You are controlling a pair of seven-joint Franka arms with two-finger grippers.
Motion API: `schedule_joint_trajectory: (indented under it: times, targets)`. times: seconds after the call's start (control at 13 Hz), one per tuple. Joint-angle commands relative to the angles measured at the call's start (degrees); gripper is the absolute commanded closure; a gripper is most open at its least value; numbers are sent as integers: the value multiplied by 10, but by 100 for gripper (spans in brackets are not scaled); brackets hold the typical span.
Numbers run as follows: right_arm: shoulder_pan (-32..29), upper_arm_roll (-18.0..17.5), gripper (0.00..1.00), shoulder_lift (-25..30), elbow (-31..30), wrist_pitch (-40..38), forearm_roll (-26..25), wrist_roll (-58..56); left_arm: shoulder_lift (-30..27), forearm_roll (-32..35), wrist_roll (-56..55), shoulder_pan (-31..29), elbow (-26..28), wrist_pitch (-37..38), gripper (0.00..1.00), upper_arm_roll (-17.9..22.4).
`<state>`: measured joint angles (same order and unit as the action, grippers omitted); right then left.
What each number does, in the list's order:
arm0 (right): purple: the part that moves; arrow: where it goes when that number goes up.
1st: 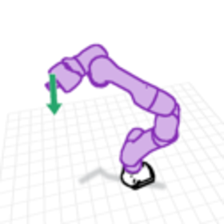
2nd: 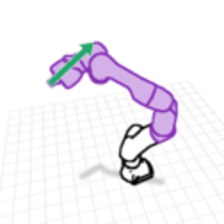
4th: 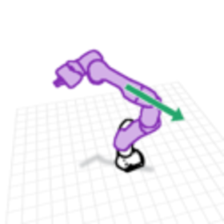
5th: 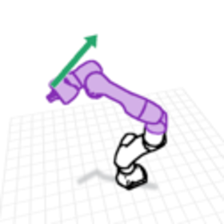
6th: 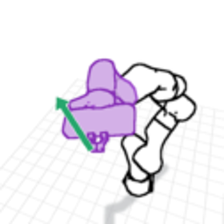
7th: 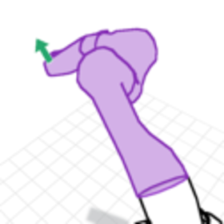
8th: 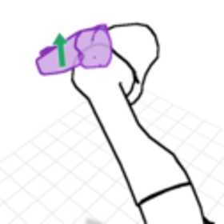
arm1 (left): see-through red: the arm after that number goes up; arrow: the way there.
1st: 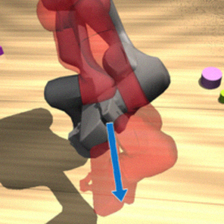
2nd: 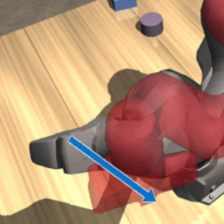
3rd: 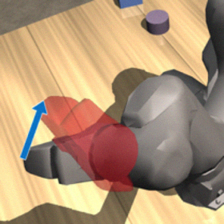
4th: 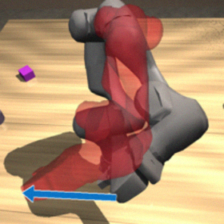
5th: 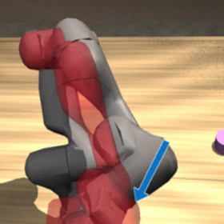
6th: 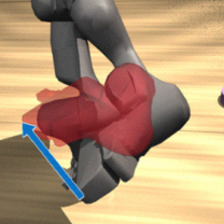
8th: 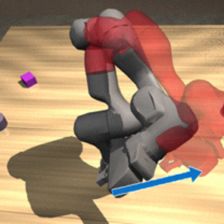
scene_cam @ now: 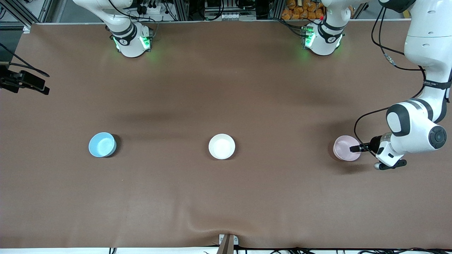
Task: Stack pink and blue bowls on white bowl
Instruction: 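Close the left gripper on the pink bowl rim and lift it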
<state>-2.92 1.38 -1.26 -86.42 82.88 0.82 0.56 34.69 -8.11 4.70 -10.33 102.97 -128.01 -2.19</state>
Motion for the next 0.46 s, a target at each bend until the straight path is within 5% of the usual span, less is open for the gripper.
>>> schedule_joint_trajectory:
  times: [0.0, 0.38]
  targets:
    - [3, 1, 0, -4, 10, -3, 2, 8, 5, -7, 15, 0, -11, 1, 100, -2]
    - [2, 1, 0, -5, 10, -3, 1, 8, -6, -2, 46, 4, -14, 3, 100, -4]
